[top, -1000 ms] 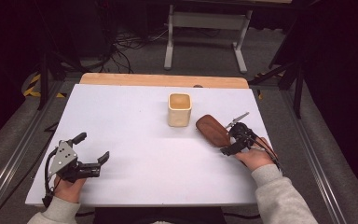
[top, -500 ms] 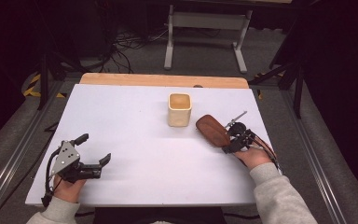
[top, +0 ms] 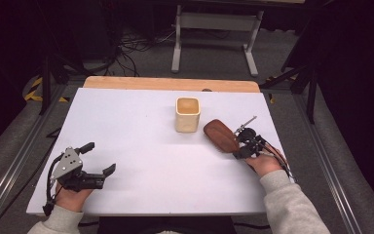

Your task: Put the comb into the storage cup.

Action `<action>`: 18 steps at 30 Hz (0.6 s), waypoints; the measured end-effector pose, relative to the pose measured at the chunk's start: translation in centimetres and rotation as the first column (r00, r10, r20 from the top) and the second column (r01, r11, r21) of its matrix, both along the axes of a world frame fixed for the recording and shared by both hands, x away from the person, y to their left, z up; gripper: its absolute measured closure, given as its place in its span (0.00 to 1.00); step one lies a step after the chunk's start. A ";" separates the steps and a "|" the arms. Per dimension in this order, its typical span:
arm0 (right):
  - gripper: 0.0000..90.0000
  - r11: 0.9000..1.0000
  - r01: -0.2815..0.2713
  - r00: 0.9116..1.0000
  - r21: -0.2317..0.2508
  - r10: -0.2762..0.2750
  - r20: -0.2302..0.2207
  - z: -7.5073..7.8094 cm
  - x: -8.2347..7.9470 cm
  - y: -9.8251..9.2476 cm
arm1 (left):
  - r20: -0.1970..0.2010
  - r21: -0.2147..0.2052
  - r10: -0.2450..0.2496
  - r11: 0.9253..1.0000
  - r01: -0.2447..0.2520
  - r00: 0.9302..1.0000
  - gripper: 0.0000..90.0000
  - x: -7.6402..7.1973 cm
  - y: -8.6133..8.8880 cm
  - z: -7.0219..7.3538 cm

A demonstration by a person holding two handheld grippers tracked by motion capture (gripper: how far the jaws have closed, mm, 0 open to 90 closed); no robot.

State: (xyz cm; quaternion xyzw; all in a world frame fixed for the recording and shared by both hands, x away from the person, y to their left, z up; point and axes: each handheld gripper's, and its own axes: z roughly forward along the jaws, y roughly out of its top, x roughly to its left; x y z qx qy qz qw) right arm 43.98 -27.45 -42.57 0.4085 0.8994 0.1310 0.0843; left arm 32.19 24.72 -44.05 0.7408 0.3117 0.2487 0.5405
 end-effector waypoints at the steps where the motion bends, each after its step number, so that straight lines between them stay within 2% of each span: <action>1: 0.80 1.000 -0.002 1.000 -0.001 0.002 0.003 0.0 0.0 0.0 | 0.000 0.000 -0.002 1.000 0.002 1.000 0.00 0.0 0.0 0.0; 13: 0.81 0.998 -0.056 0.994 -0.020 0.058 0.090 0.3 -1.3 0.2 | -0.009 0.002 -0.002 1.000 0.002 1.000 0.01 0.0 0.0 -0.1; 16: 0.81 0.997 -0.073 0.991 -0.012 0.074 0.115 0.6 -1.7 0.3 | -0.004 -0.001 0.000 1.000 0.000 1.000 0.01 0.0 0.1 0.0; 18: 0.81 0.997 -0.082 0.988 0.013 0.080 0.129 1.0 -1.9 0.4 | -0.006 -0.002 0.004 1.000 -0.004 1.000 0.01 -0.1 0.1 0.0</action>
